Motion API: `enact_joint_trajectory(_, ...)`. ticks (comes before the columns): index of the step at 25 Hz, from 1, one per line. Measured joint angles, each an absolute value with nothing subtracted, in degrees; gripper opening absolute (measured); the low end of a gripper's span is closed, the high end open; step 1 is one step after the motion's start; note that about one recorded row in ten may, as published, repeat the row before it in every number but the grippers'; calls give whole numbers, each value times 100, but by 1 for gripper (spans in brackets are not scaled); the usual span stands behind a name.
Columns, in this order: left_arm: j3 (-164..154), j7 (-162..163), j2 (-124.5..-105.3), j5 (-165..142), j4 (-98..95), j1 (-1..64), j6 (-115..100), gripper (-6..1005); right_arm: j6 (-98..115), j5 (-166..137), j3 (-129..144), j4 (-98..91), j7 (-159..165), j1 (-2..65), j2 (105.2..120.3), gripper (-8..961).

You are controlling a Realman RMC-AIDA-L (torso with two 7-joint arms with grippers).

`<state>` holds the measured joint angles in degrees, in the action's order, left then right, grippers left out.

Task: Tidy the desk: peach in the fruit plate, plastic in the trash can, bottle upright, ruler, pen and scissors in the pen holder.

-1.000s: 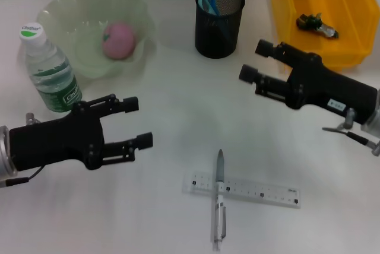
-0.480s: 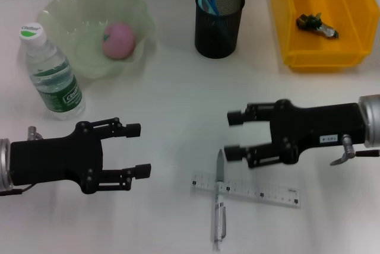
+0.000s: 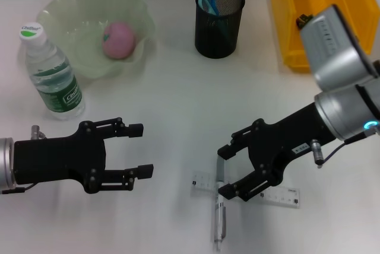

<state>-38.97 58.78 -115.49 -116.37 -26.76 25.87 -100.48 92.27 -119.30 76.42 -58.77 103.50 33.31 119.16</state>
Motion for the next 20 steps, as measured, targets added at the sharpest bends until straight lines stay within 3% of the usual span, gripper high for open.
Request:
enact_joint_trajectory(8,-3893,5881,-11565,-11696,-2671,2619,-9934,802,8973,-12495,8406,-6095,10882,3837,11929,791)
enact_joint_trajectory(20,-3893,5929,-11557,-11771,-2726,2645,-9812,802,8475,-12647,9153,-6101,11032,4062,11943,792)
